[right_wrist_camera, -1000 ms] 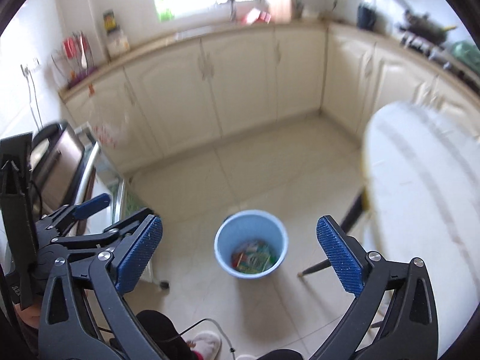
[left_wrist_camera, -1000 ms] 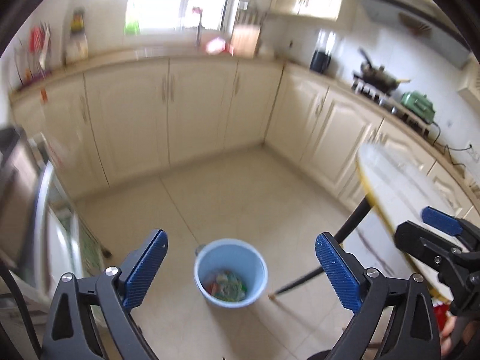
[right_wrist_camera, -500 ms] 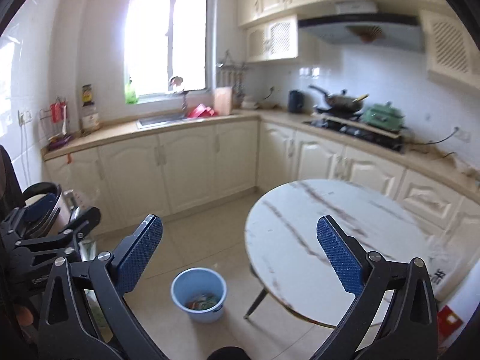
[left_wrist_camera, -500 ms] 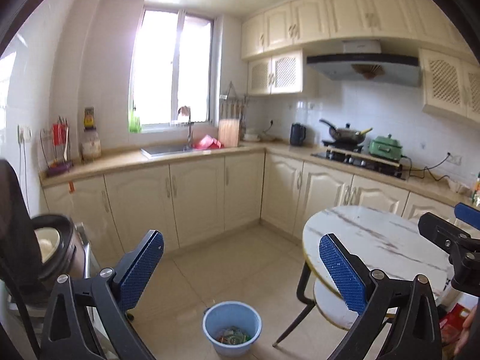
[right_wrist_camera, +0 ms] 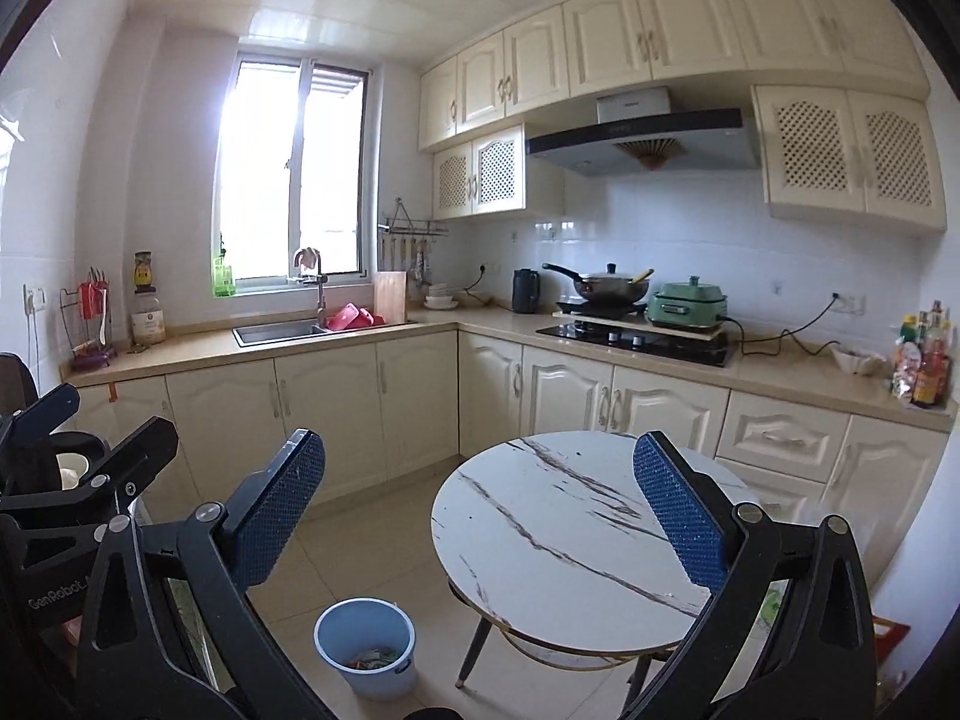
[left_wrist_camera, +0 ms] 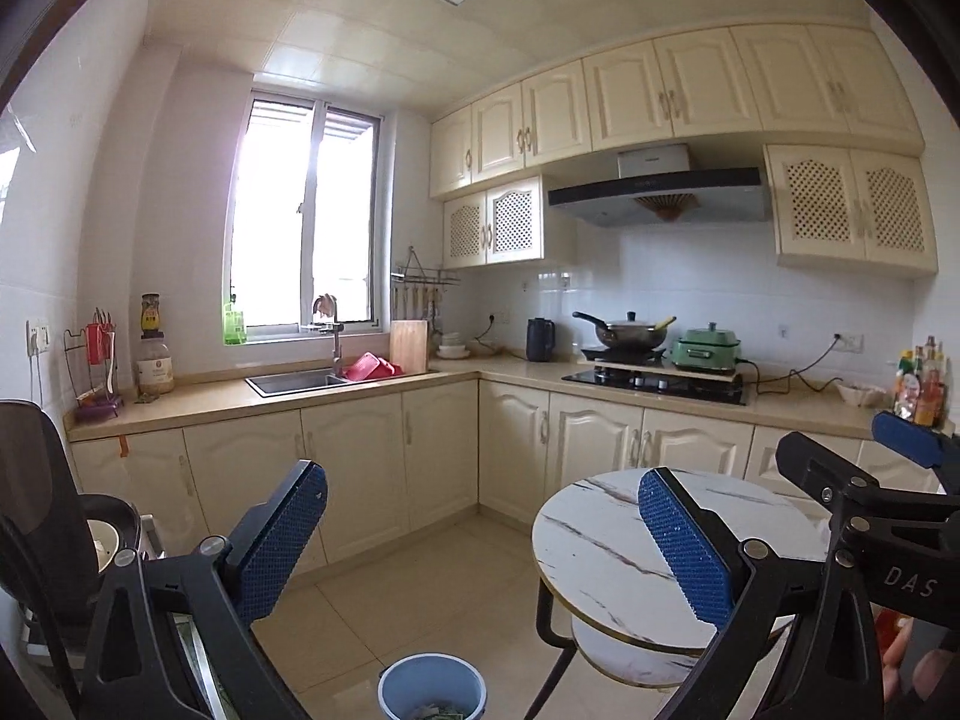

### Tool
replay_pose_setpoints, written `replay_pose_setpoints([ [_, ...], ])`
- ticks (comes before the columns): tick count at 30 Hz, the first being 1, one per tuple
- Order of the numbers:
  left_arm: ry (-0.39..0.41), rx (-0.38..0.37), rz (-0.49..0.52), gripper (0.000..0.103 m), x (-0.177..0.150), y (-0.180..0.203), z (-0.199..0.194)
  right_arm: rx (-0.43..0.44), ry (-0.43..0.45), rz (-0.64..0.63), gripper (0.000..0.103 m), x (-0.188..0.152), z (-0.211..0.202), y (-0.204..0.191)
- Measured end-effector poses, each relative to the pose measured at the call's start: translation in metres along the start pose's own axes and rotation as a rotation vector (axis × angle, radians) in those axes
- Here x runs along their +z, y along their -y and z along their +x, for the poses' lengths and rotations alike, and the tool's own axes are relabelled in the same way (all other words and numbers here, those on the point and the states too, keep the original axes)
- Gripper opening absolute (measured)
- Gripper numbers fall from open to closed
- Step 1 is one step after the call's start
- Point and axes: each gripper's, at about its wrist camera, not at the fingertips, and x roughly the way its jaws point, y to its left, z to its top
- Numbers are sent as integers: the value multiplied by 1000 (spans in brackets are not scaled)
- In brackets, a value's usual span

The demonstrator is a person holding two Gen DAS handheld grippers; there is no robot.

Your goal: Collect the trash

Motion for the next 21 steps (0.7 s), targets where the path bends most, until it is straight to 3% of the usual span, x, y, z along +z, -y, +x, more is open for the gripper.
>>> replay_pose_setpoints([
  [5,-17,7,7,102,6,-17,-8,1,2,5,103,-2,-6,5],
  [10,-25,6,4,102,34,-11,20,-3,0,-4,103,-4,-7,6],
  [21,-39,13,15,102,52,-10,39,-1,-14,-9,103,-8,-5,5],
])
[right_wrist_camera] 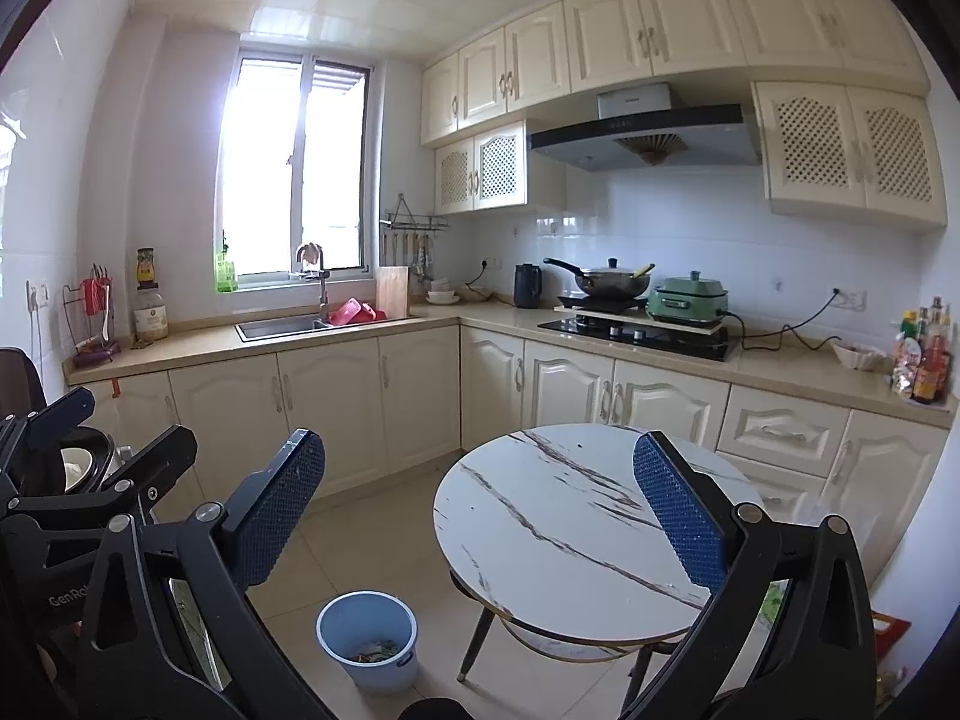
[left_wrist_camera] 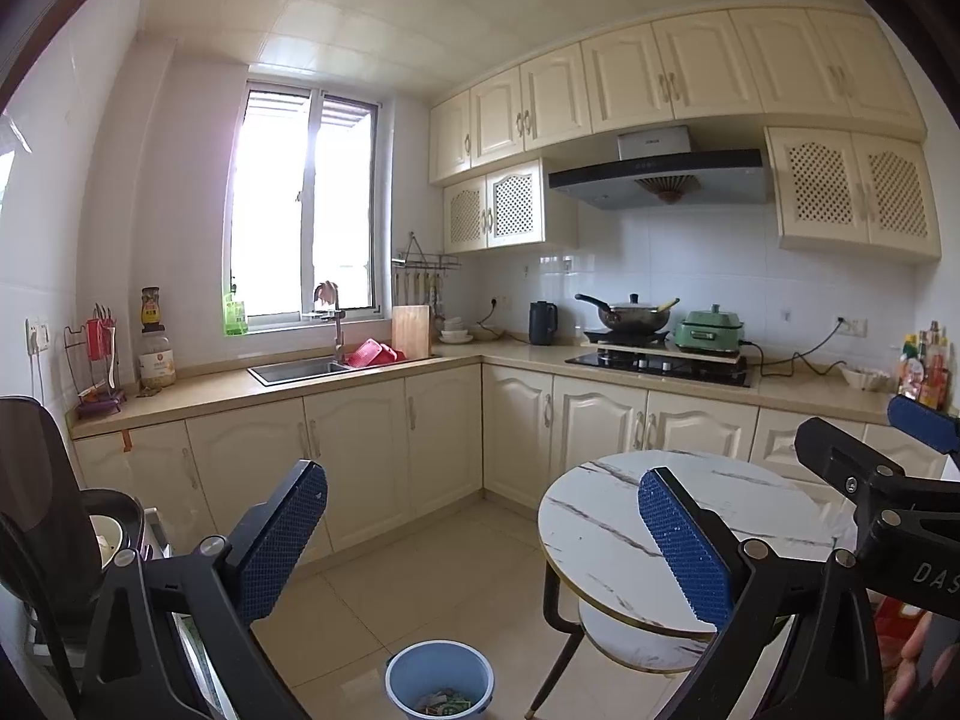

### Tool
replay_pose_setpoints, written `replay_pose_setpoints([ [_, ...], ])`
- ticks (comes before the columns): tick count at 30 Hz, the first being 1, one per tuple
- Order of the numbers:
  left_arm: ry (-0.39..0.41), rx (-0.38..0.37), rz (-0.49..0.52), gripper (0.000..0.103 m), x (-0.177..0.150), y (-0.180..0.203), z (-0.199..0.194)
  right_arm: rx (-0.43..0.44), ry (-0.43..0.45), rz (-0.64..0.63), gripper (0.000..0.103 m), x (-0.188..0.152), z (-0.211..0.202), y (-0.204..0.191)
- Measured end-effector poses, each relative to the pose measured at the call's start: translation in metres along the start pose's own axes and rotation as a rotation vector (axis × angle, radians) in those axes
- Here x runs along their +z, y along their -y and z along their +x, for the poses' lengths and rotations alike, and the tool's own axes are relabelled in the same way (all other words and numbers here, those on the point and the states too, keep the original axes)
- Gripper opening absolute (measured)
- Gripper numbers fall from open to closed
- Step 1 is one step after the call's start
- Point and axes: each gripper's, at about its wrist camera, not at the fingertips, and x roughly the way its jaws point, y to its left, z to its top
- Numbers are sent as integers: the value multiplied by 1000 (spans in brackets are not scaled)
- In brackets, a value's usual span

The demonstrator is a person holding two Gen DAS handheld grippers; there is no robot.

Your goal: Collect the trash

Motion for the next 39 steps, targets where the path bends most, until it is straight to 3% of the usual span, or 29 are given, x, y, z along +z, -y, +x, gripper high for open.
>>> replay_pose_setpoints([
  [39,5,-8,10,102,19,-33,5,2,-10,-4,103,-7,5,0],
])
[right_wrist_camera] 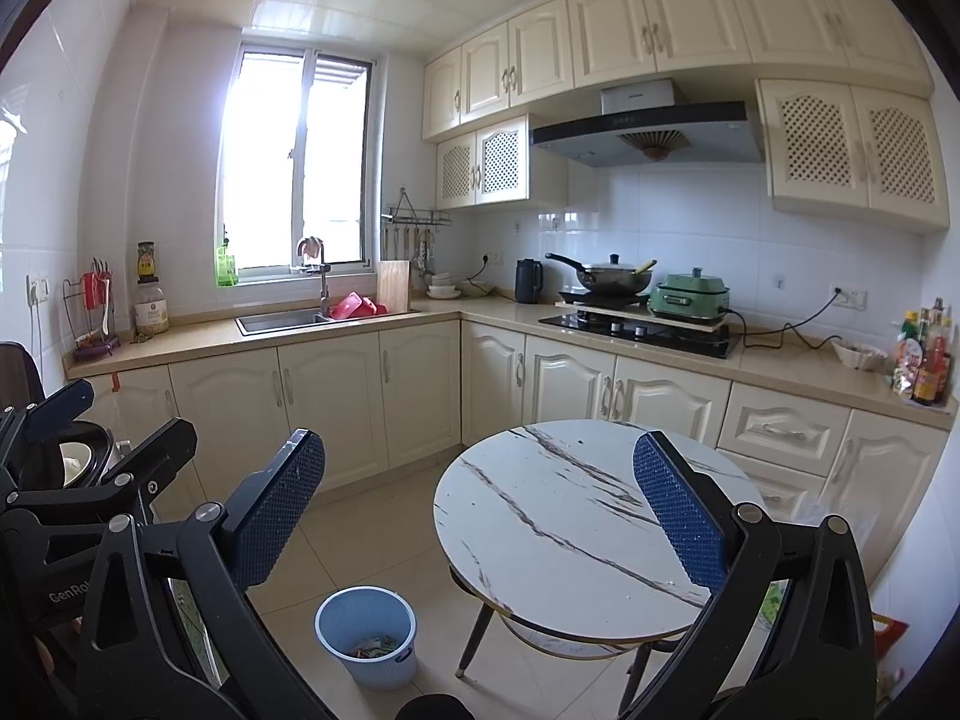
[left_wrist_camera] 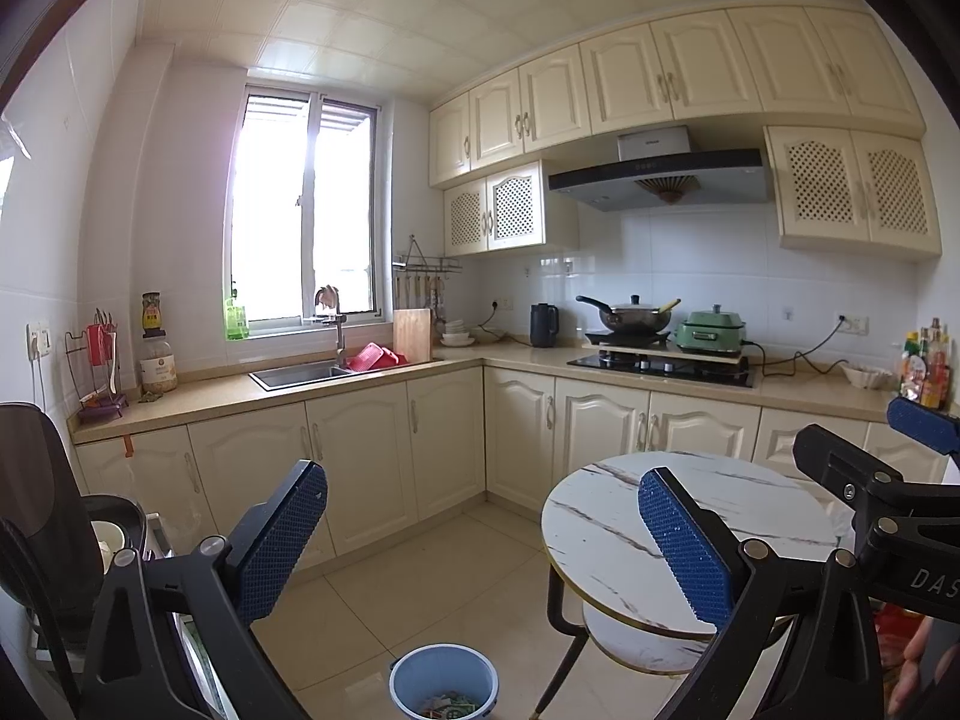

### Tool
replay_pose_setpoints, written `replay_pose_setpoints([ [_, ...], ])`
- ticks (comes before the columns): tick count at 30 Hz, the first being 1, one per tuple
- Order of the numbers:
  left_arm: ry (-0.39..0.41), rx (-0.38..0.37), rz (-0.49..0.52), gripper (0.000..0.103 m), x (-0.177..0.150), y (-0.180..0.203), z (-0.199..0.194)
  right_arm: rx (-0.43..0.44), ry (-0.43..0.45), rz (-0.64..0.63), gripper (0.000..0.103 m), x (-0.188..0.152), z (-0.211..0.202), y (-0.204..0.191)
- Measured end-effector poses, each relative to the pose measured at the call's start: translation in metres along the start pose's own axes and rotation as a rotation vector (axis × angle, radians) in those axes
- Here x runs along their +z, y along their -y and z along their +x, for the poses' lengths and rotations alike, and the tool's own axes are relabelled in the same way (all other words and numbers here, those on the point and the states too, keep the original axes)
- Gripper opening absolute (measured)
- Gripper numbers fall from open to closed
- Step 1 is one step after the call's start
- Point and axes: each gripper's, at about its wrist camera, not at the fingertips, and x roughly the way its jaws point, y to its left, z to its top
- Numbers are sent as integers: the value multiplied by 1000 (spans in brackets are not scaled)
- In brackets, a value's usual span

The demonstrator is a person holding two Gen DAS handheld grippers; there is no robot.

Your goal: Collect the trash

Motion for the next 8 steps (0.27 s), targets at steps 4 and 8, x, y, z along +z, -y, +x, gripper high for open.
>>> replay_pose_setpoints([
  [4,0,-3,2,102,2,-4,1,-1,-1,0,103,-1,0,0],
  [8,4,-13,3,102,4,-9,2,-5,-1,1,103,-3,0,2],
])
